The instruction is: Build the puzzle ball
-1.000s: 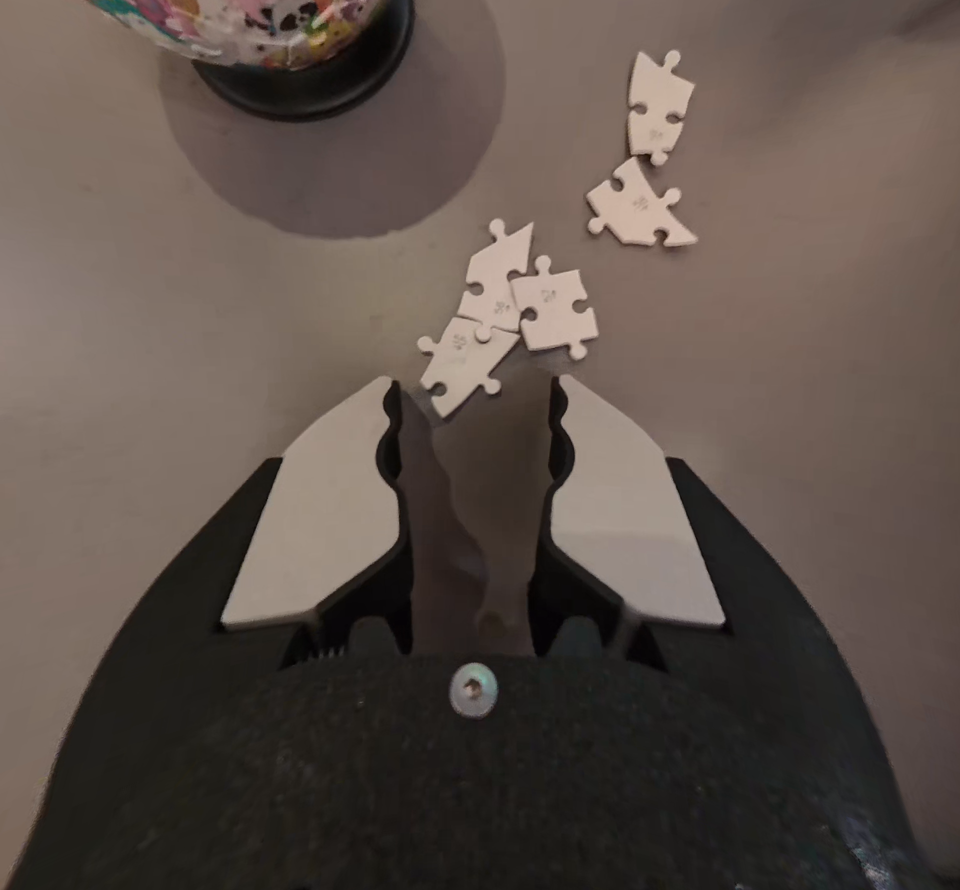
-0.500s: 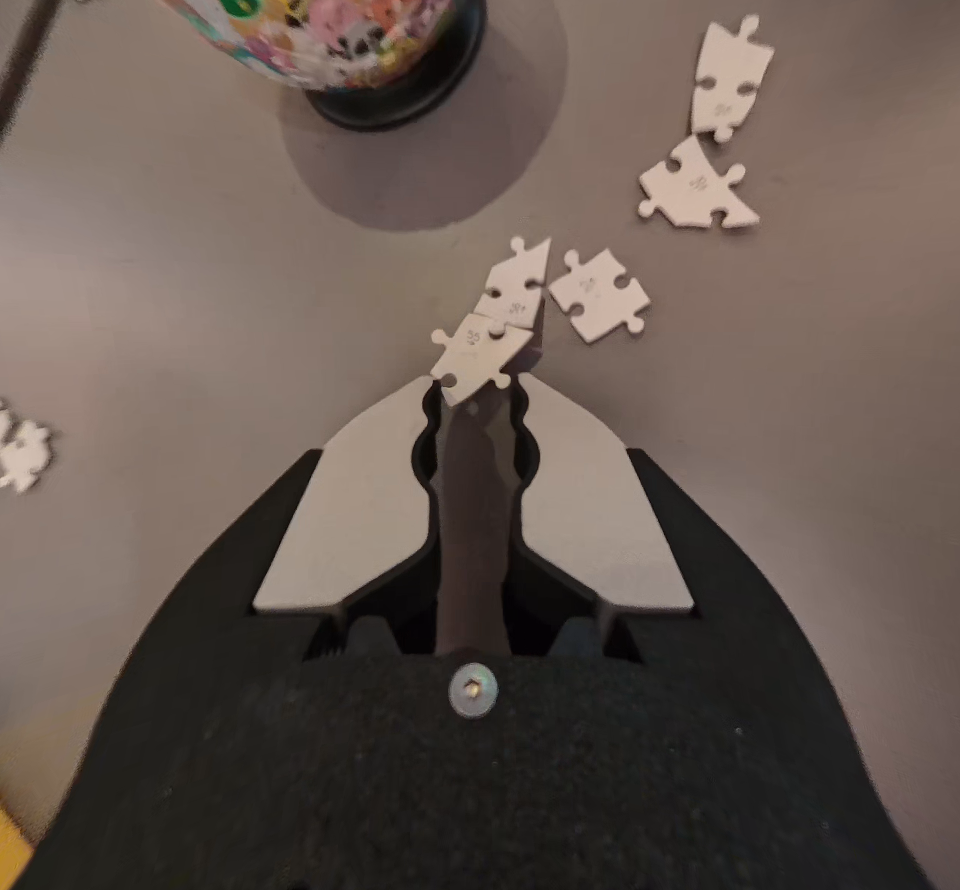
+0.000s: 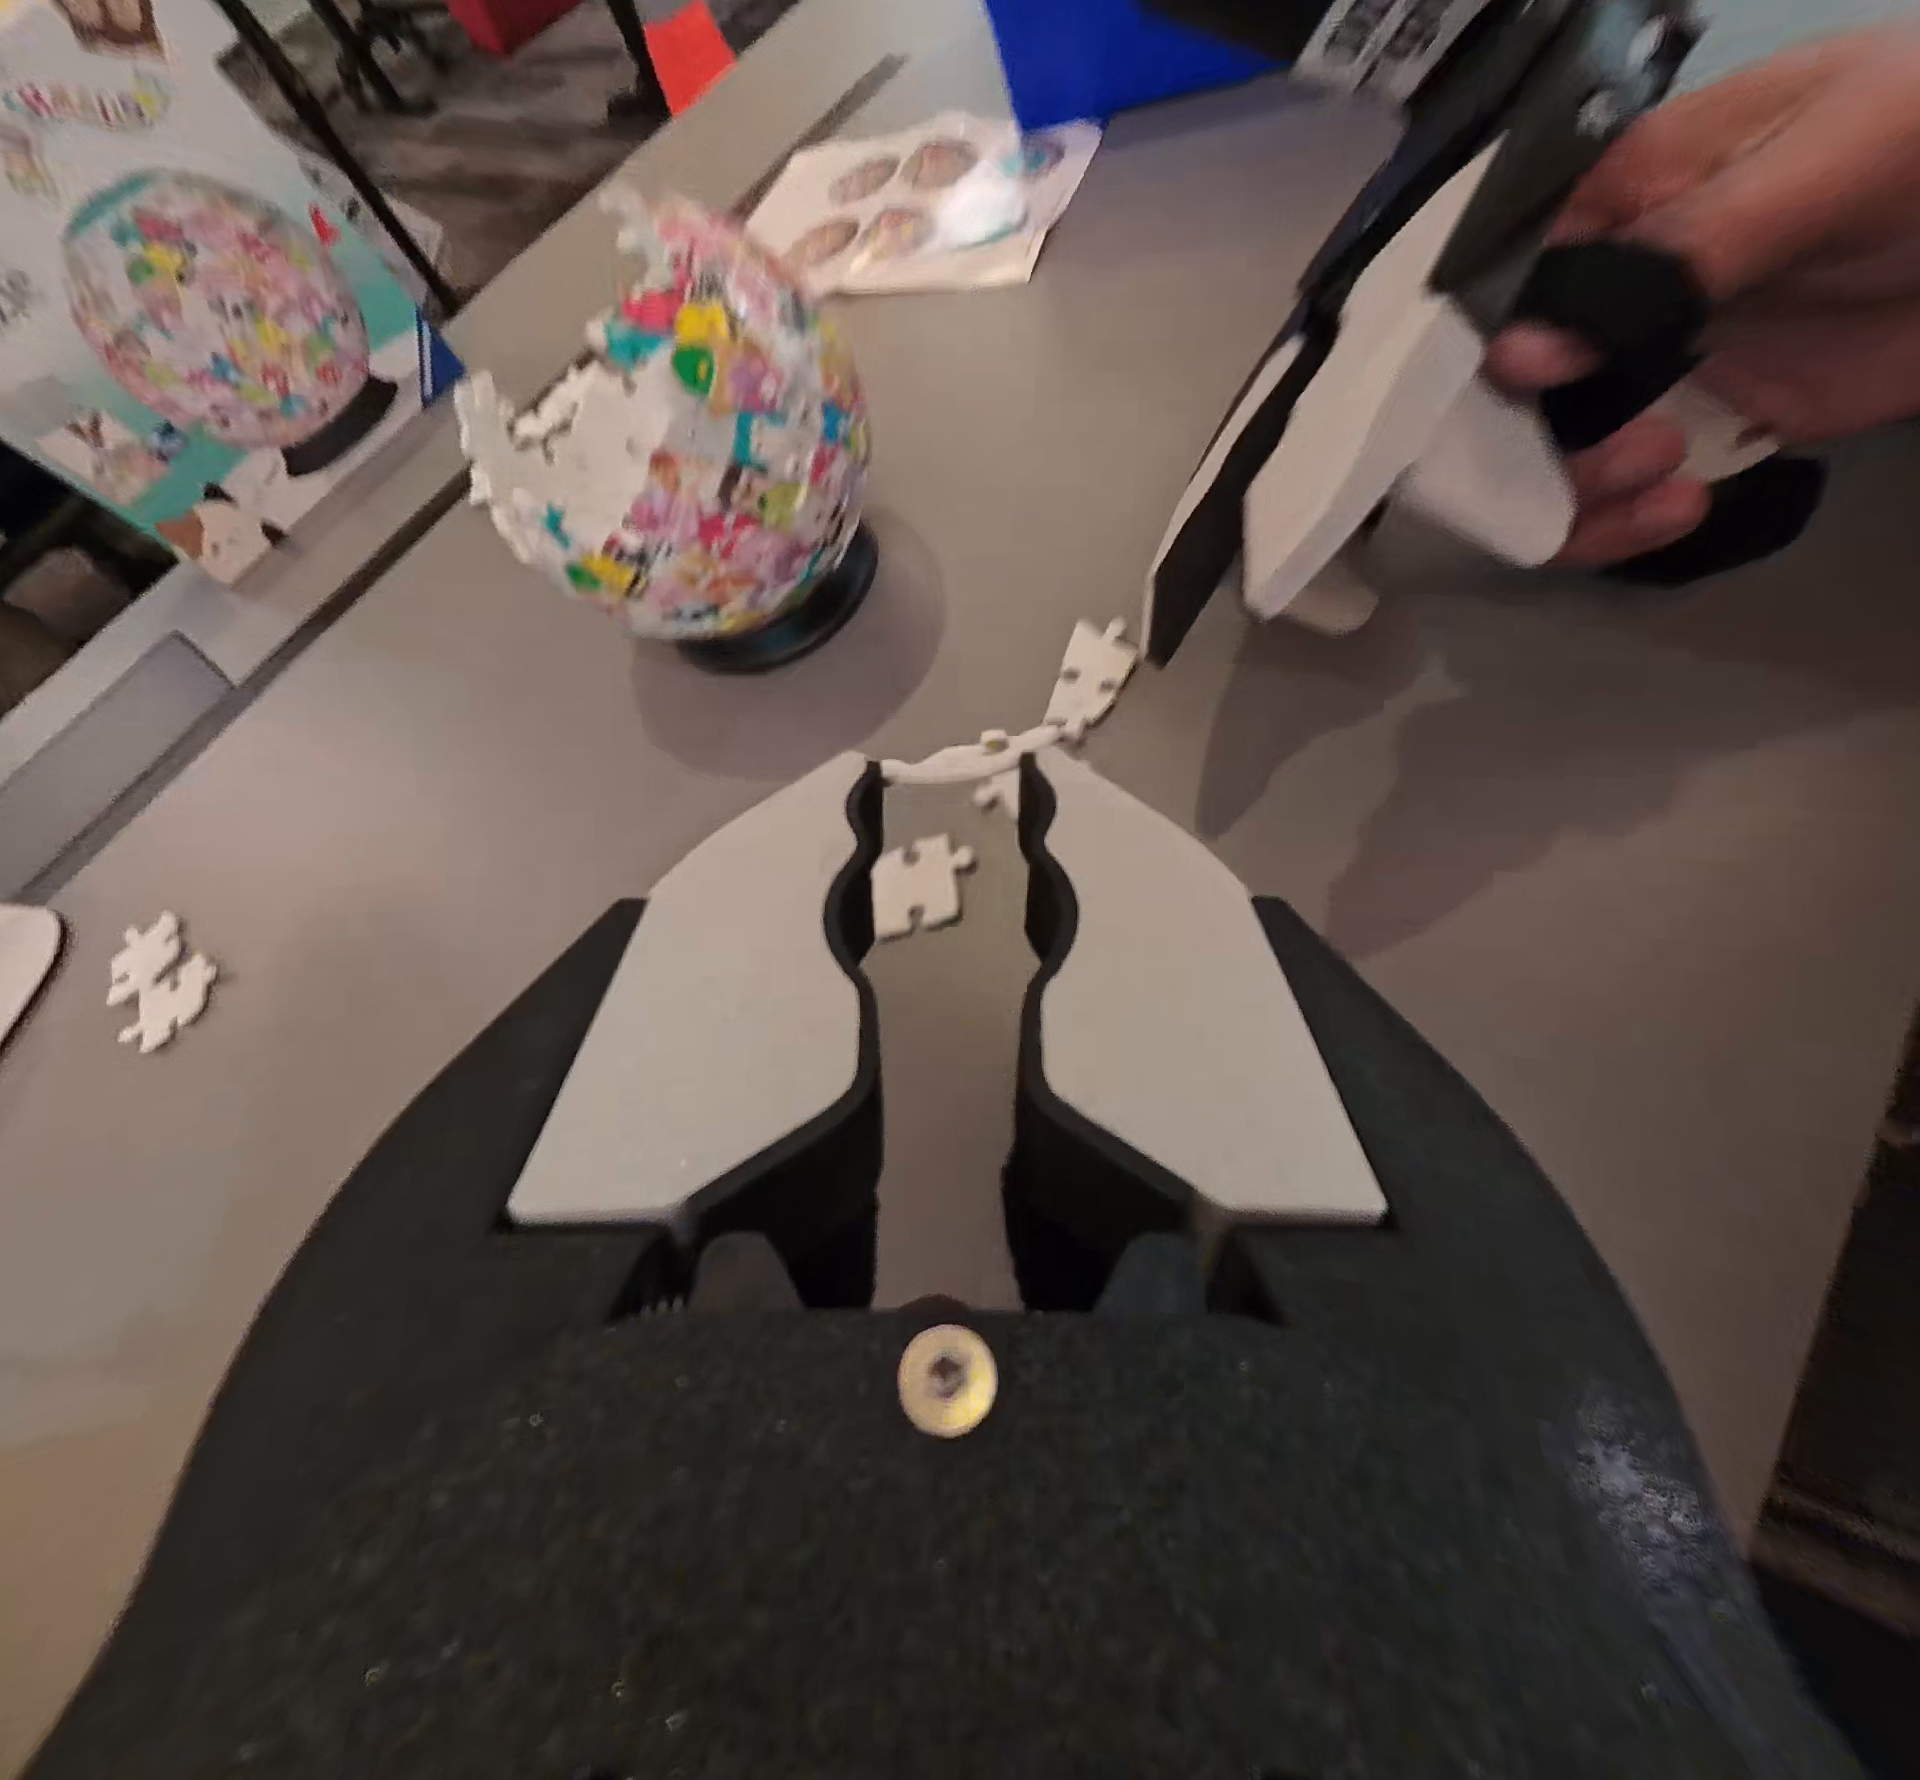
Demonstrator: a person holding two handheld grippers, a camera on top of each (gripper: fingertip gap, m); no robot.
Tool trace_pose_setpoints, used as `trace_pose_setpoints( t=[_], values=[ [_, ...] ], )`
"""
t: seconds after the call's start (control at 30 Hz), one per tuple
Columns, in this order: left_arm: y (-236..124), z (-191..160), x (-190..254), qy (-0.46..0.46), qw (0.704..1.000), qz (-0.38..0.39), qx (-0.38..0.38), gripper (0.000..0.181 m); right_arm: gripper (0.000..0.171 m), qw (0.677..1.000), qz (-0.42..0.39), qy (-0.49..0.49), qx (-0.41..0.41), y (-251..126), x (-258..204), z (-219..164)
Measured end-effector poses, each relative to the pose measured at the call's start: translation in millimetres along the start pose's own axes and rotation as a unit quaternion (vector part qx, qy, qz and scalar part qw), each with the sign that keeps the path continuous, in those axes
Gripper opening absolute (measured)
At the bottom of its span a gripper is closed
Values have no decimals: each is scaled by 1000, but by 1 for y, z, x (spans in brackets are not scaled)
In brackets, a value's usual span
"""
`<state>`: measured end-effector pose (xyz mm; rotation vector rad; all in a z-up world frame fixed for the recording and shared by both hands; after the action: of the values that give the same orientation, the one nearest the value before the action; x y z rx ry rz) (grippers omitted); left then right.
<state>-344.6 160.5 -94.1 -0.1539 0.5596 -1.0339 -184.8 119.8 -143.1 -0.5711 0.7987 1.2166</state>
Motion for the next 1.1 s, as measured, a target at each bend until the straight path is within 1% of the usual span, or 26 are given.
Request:
trace_pose_setpoints(
  t=[0.13,0.23,0.33,0.4,0.43,0.5,0.53,0.57,0.67,0.73,0.77,0.83,0.9,0.93,0.97,1.03,1.07,1.1],
  values=[
    [-10,23,11,-6,999,-14,47,24,43,999,28,19,30,-12,-8,-2],
    [-15,33,19,-17,996,-31,77,24,50,983,131,101,79,-10,-17,-7],
    [-16,38,29,-8,995,-42,86,24,47,958,220,153,104,-2,-21,-11],
    [-14,39,35,2,995,-45,88,24,40,946,249,169,118,-2,-21,-9],
    [-13,40,38,6,995,-47,87,24,32,944,255,169,128,-4,-20,-7],
    [-11,40,43,5,995,-51,89,24,4,941,262,160,142,-11,-18,-4],
    [-10,40,45,4,994,-51,92,19,4,942,253,161,150,-13,-15,-3],
    [-9,40,47,5,994,-51,98,6,4,944,247,160,150,-15,-13,-4],
    [-4,36,50,5,995,-47,91,6,4,949,232,152,148,-20,-13,-5],
    [0,30,51,0,995,-58,78,0,4,958,209,147,134,-24,-12,-8],
    [2,28,51,-6,996,-60,73,0,4,962,197,142,125,-26,-10,-9],
    [6,25,52,-15,996,-68,64,0,4,964,188,140,128,-29,-8,-9],
    [13,22,51,-19,997,-58,45,0,4,966,174,130,137,-38,-7,-3],
    [17,20,51,-18,997,-63,29,0,4,975,138,109,134,-47,-5,1],
    [20,16,52,-17,997,-76,12,0,4,987,84,76,115,-58,-2,4],
    [24,5,57,-11,994,-108,-25,2,4,998,-29,8,53,-78,0,7],
    [24,-1,61,-5,990,-135,-47,13,4,997,-64,-19,30,-85,-2,6],
    [24,-7,64,4,986,-151,-68,24,4,996,-82,-39,18,-89,-5,5]
  ],
)
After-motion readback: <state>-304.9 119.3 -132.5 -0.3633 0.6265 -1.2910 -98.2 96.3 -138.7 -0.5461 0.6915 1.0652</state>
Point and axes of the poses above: each gripper's, where its closed fingertips meet, y out along the fingers, z out of its top, x = y × z across the jaws, the point moved 7 cm from there along -y, back along the fingers, and after that the axes turned 13 degrees about z, right-handed, at the moved point
